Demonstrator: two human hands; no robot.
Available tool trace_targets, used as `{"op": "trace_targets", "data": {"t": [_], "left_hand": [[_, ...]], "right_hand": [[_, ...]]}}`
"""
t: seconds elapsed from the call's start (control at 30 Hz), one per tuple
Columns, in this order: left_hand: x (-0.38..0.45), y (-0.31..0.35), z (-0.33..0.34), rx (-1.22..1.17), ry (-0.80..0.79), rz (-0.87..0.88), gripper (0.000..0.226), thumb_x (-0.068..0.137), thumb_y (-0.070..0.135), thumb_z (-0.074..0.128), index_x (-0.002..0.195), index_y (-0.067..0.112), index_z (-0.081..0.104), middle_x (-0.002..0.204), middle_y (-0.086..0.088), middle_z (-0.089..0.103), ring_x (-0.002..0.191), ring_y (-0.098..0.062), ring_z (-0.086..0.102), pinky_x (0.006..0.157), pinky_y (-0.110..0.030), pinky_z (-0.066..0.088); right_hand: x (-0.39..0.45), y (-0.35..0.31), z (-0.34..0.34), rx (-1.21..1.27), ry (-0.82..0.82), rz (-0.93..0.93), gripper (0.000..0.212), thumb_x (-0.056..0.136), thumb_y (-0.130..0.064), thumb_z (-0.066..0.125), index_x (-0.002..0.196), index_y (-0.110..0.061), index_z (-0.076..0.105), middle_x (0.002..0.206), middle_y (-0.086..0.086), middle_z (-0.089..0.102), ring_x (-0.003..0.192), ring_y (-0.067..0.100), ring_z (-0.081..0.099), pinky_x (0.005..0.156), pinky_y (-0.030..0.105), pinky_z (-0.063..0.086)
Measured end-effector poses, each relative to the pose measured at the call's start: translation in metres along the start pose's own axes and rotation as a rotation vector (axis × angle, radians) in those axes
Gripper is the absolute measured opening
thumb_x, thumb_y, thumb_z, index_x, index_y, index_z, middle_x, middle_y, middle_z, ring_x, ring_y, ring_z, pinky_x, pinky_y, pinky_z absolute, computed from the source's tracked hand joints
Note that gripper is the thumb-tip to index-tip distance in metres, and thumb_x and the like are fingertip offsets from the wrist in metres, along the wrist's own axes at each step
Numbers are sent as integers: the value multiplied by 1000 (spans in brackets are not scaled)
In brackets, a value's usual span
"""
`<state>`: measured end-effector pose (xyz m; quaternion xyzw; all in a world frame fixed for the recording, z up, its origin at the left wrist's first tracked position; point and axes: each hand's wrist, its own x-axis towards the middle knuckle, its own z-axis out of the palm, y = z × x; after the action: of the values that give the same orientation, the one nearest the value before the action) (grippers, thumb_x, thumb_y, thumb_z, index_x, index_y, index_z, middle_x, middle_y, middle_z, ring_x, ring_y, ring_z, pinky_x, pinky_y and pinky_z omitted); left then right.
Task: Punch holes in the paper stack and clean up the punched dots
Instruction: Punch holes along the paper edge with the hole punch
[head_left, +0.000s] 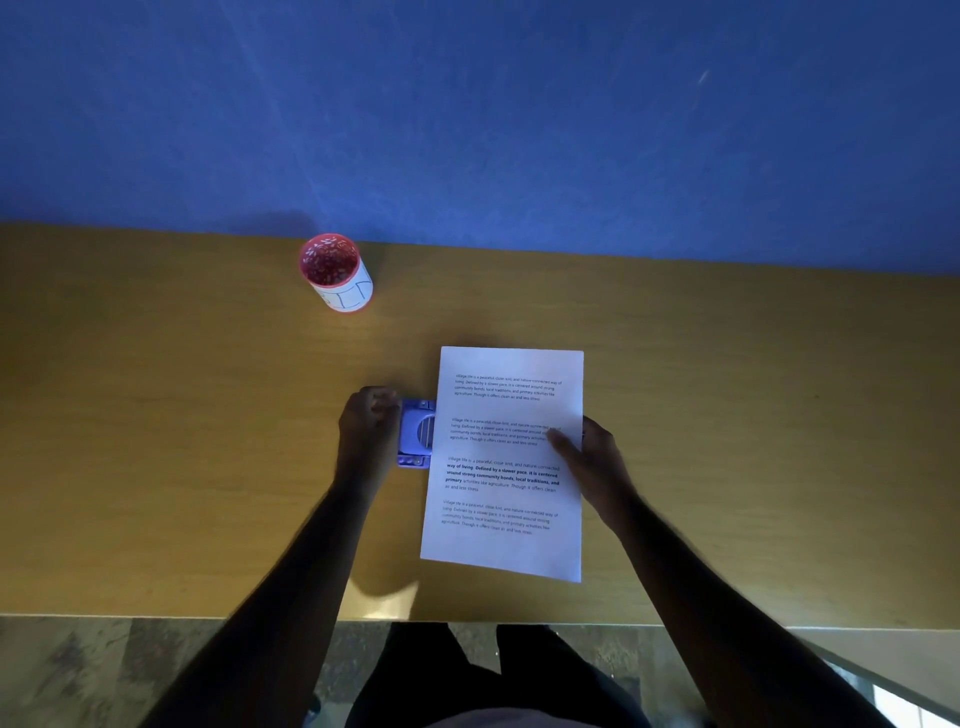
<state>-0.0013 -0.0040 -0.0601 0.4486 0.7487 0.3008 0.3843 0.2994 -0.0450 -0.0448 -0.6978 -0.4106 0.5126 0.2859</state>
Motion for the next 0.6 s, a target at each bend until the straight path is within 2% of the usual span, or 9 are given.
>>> {"op": "trace_targets", "data": {"t": [0.03,0.1,0.23,0.33,0.4,0.47,0.53,0.6], "left_hand": [[2,0,1,-4,-4,-10,18,102,20,61,116,12,68,111,1,66,91,-1,62,68,-12,44],[5,0,4,-9,-11,-7,19,103,23,61,116,11,68,111,-1,66,93,-10,64,73,-17,46],[10,-2,8,-8,-35,-3,17,102,23,61,113,13,69,112,-2,68,100,-17,66,77,-20,48],[11,-4,11,21,-29,-3,16,101,24,60,111,17,70,111,0,69,102,-18,66,82,-30,52],[11,-4,13,64,-14,25,16,101,23,59,109,15,70,109,0,68,101,-20,65,80,-27,48],[11,-5,13,117,19,67,18,99,24,58,106,14,70,105,-1,69,100,-23,65,83,-33,49],[11,-4,14,190,52,100,25,98,31,55,104,13,70,105,-3,71,99,-25,66,90,-41,50],[11,-2,16,249,61,105,22,101,31,55,106,13,69,109,-4,71,104,-26,63,94,-40,42]], "right_hand": [[2,1,-1,2,0,2,11,98,-21,69,108,-18,72,100,-1,79,88,16,75,74,36,59],[7,1,-2,-4,7,2,13,98,-21,68,110,-17,72,101,-1,79,90,17,75,75,36,59],[15,-4,-3,-10,-8,6,12,98,-21,68,109,-16,71,99,-3,79,84,8,74,69,28,58],[18,-5,2,-23,-14,17,15,98,-22,68,111,-15,71,100,-1,79,82,6,73,69,28,57],[19,-6,6,-34,-9,19,14,98,-20,68,109,-13,71,97,-2,77,75,-5,69,65,20,53],[20,-7,10,-50,-2,9,11,98,-19,68,108,-14,70,94,-5,76,69,-14,65,61,11,48],[20,-8,13,-62,4,-2,9,98,-19,68,107,-17,70,93,-7,75,67,-15,63,59,8,47],[21,-8,15,-56,10,-1,10,98,-20,68,108,-17,70,93,-7,75,68,-14,64,59,8,47]]}}
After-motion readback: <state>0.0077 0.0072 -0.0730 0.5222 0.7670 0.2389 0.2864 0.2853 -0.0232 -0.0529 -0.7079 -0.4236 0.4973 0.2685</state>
